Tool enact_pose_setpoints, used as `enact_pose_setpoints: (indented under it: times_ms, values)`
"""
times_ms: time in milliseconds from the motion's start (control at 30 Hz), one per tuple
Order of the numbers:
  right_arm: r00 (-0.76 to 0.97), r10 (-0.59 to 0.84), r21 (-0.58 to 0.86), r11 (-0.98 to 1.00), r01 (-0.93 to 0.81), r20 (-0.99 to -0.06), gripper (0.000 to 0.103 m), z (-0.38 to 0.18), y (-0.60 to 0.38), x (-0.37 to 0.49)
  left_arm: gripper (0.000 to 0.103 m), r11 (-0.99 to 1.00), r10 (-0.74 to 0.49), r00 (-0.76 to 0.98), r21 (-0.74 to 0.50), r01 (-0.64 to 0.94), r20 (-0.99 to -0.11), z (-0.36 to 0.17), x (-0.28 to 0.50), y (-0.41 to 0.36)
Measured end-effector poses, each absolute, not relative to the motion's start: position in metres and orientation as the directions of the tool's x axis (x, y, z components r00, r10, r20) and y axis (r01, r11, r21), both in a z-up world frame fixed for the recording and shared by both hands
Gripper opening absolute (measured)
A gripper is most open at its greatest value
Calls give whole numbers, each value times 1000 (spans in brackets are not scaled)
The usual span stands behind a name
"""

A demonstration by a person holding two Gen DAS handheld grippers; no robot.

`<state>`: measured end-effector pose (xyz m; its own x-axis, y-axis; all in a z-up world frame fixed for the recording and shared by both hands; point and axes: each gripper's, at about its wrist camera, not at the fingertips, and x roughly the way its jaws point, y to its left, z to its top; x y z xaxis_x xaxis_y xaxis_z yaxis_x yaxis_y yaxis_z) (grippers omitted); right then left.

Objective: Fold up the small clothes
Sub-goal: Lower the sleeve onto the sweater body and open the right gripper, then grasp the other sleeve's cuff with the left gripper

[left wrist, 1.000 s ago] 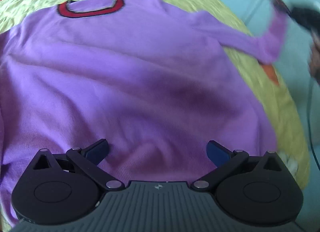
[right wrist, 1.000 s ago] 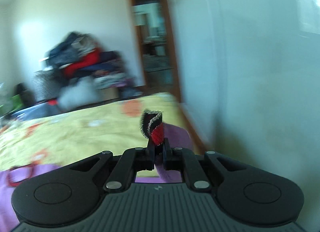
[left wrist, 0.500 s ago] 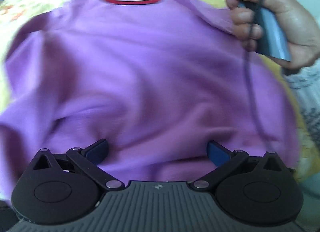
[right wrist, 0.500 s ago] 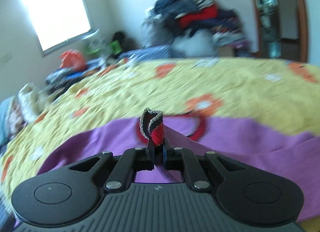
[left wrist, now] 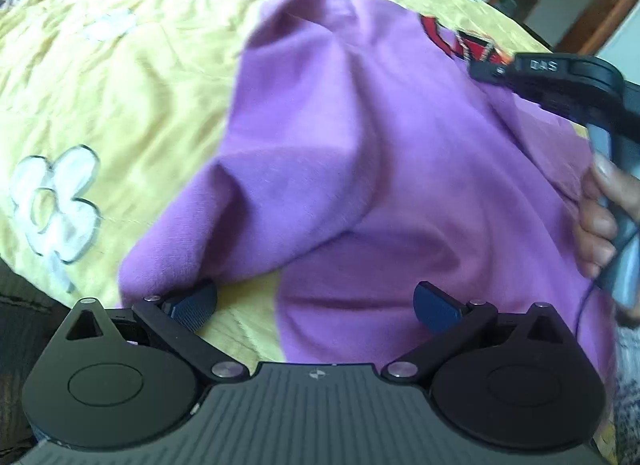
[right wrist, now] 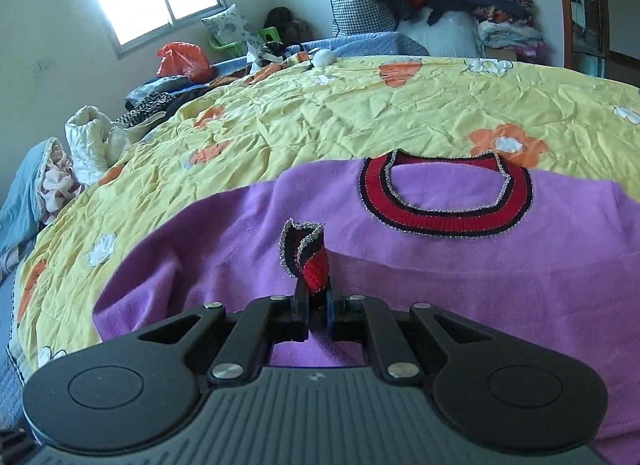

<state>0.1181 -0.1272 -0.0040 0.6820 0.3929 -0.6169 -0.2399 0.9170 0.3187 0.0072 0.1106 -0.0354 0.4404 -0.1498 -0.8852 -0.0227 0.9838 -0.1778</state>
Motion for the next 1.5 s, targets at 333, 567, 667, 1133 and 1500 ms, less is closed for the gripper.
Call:
enact_pose_setpoints:
  times_ms: [333, 567, 667, 1133, 1500]
  values:
    - [646, 463, 321, 886, -334, -606, 9, -2, -77, 129, 103, 998, -56, 447, -68, -11, -893, -39, 13, 99]
    - [618, 469, 342, 883, -321, -631, 10, -30, -54, 143, 103, 999, -43, 445, -48, 0, -894, -37, 5, 87]
    - [615, 453, 321, 892, -319, -646, 10, -37, -43, 151, 103, 999, -42, 444, -49, -4, -895, -33, 3, 91]
    - [803, 272, 171, 962, -213, -530, 91, 3, -188, 59, 103, 983, -184, 534, -170, 77, -825, 4, 6, 99]
    - [672, 16, 85, 994, 70, -740, 87, -52, -325, 52, 103, 950, -307, 554, -288, 123, -774, 10, 39, 73]
